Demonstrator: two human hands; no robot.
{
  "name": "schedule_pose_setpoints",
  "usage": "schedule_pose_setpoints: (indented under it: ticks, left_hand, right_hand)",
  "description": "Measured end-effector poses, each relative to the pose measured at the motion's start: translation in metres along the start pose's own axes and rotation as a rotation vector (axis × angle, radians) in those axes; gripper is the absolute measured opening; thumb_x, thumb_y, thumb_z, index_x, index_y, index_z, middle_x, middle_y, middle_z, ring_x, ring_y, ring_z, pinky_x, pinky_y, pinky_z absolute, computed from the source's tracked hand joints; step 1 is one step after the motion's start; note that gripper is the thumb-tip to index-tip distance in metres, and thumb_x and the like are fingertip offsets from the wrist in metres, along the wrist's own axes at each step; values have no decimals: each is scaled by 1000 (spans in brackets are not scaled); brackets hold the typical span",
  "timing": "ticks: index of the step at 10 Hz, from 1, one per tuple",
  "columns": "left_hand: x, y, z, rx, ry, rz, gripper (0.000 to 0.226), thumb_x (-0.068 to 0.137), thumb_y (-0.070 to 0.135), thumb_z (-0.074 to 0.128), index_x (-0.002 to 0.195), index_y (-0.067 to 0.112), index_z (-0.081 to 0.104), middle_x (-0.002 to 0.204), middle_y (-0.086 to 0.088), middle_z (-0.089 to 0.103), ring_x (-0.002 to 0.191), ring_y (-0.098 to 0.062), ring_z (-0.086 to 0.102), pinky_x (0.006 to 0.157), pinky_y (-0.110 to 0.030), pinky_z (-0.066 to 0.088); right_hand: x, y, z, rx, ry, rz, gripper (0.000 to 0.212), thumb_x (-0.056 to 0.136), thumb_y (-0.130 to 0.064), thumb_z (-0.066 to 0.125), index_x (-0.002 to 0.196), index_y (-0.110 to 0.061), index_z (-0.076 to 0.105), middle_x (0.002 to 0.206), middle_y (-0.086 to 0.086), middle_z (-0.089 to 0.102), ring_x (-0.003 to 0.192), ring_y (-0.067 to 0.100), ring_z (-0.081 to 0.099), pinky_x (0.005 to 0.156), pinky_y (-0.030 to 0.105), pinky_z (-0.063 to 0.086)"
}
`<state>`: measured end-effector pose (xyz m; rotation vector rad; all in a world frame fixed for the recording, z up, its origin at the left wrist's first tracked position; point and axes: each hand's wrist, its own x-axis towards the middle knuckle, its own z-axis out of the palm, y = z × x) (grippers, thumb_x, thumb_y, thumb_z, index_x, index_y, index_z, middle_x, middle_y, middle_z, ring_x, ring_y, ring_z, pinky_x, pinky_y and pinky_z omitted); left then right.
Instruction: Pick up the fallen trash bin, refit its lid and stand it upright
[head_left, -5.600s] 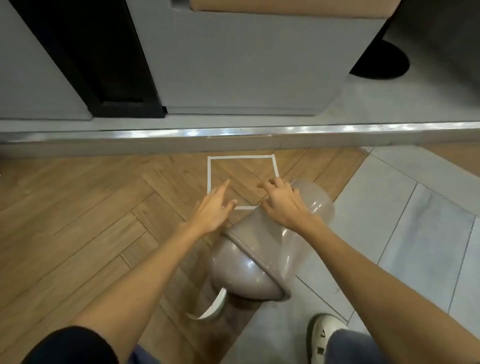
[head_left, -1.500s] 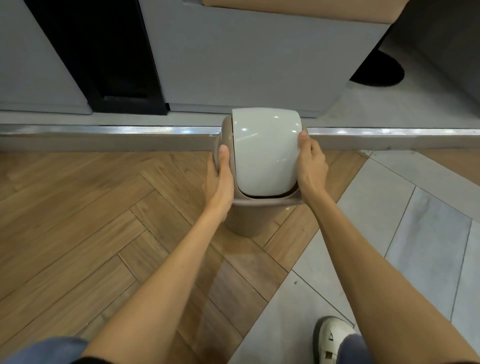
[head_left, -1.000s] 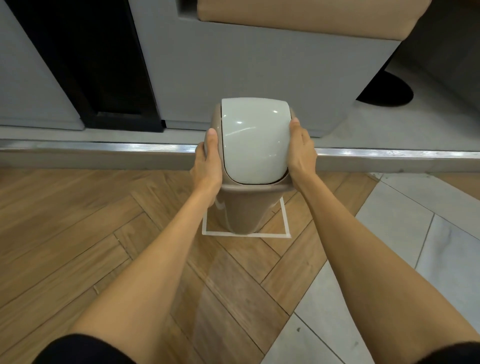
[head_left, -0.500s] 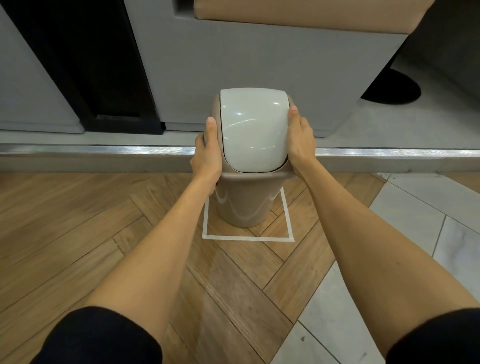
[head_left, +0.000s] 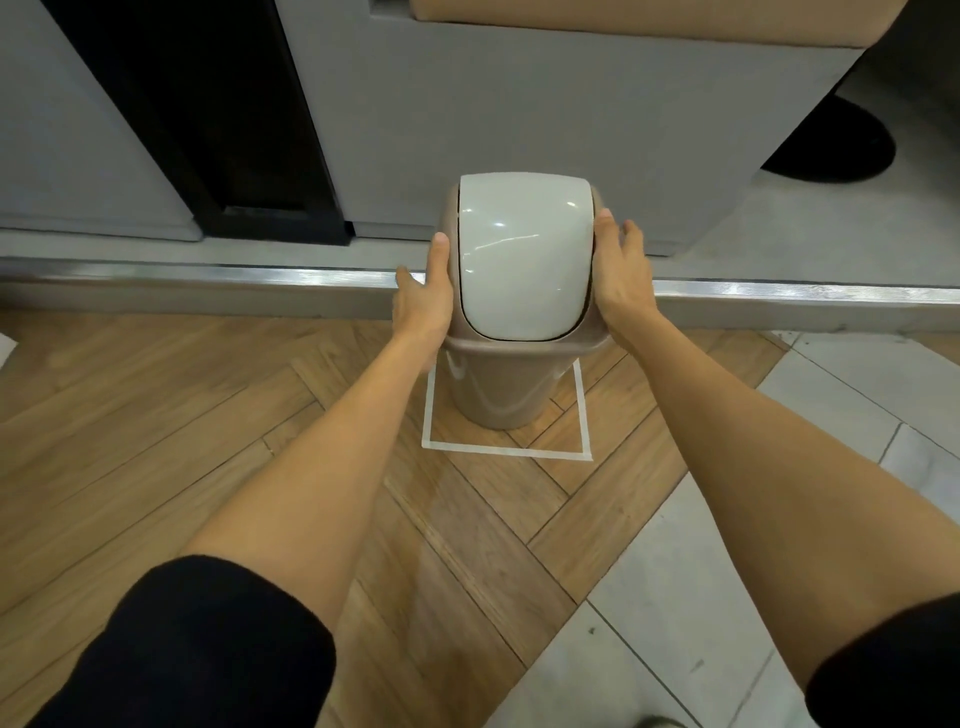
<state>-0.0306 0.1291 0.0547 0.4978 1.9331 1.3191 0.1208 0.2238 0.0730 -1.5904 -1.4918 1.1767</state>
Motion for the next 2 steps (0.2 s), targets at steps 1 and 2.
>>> schedule_pose_setpoints:
  ticks: [1,2]
  left_hand:
    - [-16,34,-5,-32,175,58,68,95,52,38,151,19,19,153,-9,31,136,-27,35,108,-40,31]
    - [-40,83,-3,92,186,178,61,96,31,46,150,16,22,152,-7,31,138,-21,31,105,-28,26]
  right_hand:
    - [-12,-25,-22,-175,30,-7,63,95,-58,25,150,-28,22,154,10,28,139,34,29,115,55,13]
    - [-22,-59,-51,-316,-57,-41,60,96,-55,28,148,-26,24,152,11,29,137,35,32,111,56,10]
